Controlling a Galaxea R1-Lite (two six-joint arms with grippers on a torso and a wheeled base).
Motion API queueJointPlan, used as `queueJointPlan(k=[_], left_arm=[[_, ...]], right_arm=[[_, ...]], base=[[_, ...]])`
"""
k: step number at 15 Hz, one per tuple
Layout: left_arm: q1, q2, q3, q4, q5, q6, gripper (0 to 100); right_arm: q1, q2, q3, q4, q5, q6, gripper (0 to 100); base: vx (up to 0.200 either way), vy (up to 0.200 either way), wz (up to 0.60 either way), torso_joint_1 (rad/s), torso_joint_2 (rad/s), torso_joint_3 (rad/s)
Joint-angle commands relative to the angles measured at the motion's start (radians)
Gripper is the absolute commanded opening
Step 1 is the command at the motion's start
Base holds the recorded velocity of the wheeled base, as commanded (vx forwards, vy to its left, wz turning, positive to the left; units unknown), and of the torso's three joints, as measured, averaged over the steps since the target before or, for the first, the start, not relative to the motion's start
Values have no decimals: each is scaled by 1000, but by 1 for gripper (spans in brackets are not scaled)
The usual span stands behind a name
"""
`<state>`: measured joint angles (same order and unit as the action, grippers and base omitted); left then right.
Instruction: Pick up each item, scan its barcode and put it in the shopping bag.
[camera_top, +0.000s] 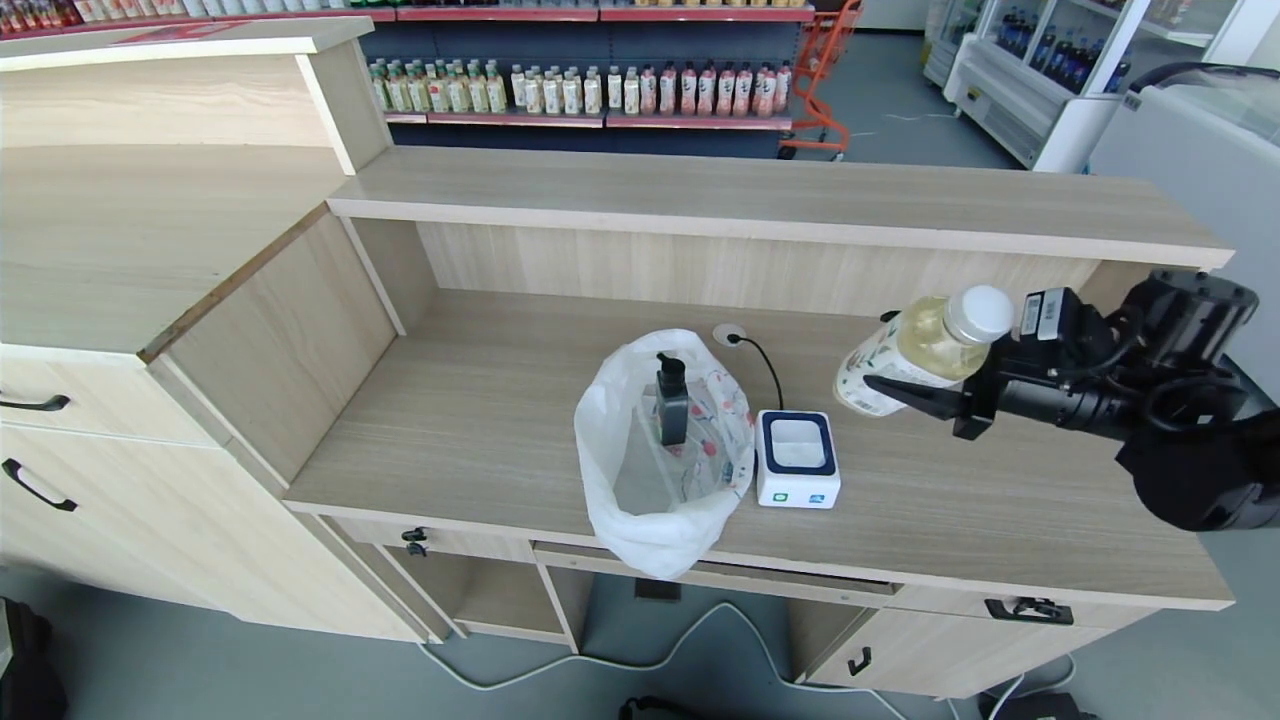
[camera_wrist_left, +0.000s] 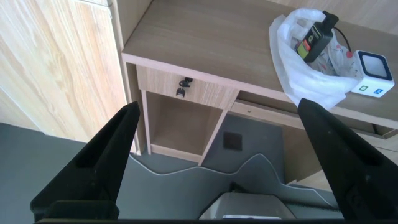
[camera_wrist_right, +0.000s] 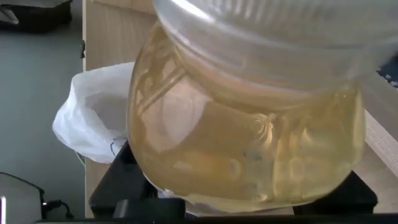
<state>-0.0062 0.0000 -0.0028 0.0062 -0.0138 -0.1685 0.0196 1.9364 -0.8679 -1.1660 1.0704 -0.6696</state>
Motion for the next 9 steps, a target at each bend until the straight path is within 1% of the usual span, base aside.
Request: queueJointPlan(k=[1,2,4,5,6,9], left_arm=[[0,0,1,0,0,0,100],[0,0,0,0,0,0,100],[0,0,0,0,0,0,100],[0,0,0,0,0,0,100],[0,0,0,0,0,0,100],[0,0,0,0,0,0,100]], right_arm=[[22,165,-20,-44,20,-79,0],[26,199,-39,-38,39,-159,0],[45,237,-43,-43,56,-245,0],[45,265,-74,-38,69,-318,0],[45,277,-92,-37,69,-340,0],[57,311,-158,-46,63,-347,0]], base=[[0,0,0,0,0,0],[0,0,0,0,0,0],[0,0,0,0,0,0],[0,0,0,0,0,0],[0,0,0,0,0,0],[0,0,0,0,0,0]])
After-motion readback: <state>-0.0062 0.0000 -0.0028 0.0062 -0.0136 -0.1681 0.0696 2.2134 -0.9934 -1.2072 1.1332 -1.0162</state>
